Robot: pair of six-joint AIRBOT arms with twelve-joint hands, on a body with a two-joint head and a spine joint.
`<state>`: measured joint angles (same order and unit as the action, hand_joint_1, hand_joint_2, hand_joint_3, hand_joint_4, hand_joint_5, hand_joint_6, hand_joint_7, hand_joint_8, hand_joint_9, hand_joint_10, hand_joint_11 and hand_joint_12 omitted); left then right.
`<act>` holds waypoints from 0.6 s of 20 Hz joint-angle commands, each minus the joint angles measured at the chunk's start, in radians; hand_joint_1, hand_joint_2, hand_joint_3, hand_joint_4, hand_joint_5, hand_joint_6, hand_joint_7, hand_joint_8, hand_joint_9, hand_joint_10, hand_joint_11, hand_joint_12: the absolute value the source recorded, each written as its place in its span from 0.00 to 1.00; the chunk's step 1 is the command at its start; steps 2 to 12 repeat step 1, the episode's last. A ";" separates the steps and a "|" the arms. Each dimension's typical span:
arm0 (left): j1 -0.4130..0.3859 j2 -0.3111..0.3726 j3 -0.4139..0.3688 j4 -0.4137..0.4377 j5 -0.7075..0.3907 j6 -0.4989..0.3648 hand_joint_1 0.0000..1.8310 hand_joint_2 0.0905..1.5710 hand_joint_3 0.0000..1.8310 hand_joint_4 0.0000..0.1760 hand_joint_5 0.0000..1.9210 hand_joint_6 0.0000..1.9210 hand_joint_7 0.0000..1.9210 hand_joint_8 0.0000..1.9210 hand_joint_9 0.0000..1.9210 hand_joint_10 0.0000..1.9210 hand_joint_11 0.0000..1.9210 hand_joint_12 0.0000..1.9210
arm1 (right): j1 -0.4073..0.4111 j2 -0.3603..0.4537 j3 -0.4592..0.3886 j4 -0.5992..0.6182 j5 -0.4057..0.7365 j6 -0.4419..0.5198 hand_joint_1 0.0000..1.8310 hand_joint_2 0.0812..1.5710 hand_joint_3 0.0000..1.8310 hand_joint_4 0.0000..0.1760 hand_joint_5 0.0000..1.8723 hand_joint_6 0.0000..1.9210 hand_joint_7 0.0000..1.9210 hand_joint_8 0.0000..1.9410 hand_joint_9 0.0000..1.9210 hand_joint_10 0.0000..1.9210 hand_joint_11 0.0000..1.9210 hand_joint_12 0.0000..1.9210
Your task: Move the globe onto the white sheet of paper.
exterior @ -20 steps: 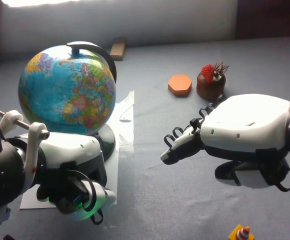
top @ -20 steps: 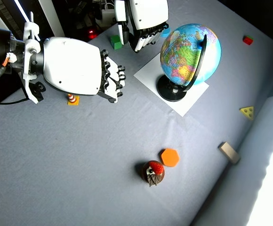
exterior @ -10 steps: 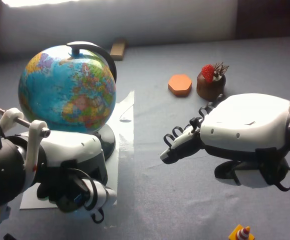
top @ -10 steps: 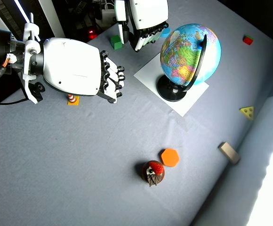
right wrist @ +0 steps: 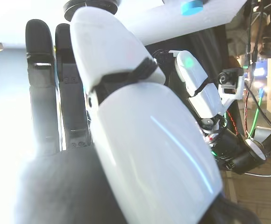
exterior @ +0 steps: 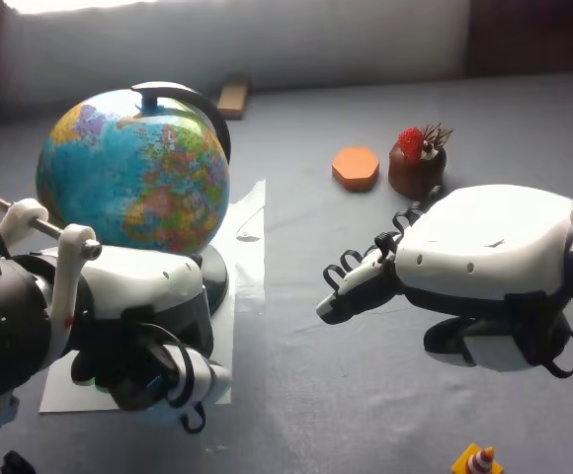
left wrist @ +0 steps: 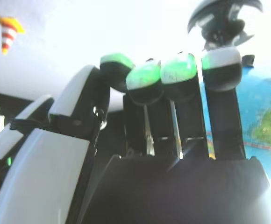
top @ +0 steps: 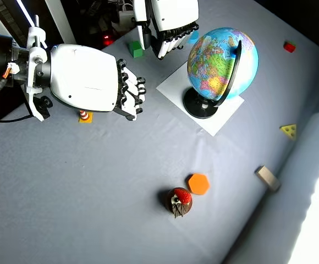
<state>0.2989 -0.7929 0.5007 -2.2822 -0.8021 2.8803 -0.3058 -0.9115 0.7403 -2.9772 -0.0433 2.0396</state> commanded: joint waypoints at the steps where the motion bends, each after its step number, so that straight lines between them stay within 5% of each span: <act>1: -0.016 0.003 0.001 0.034 0.023 0.001 0.44 0.89 0.00 0.00 0.51 0.95 0.57 1.00 0.59 1.00 0.52 1.00 | 0.003 0.004 -0.002 -0.020 -0.096 -0.001 0.52 0.50 0.64 0.00 0.40 1.00 0.64 1.00 0.65 1.00 0.67 1.00; 12: -0.016 0.003 0.001 0.034 0.023 0.001 0.44 0.89 0.00 0.00 0.51 0.95 0.57 1.00 0.59 1.00 0.52 1.00 | 0.003 0.004 -0.002 -0.020 -0.096 -0.001 0.52 0.50 0.64 0.00 0.40 1.00 0.64 1.00 0.65 1.00 0.67 1.00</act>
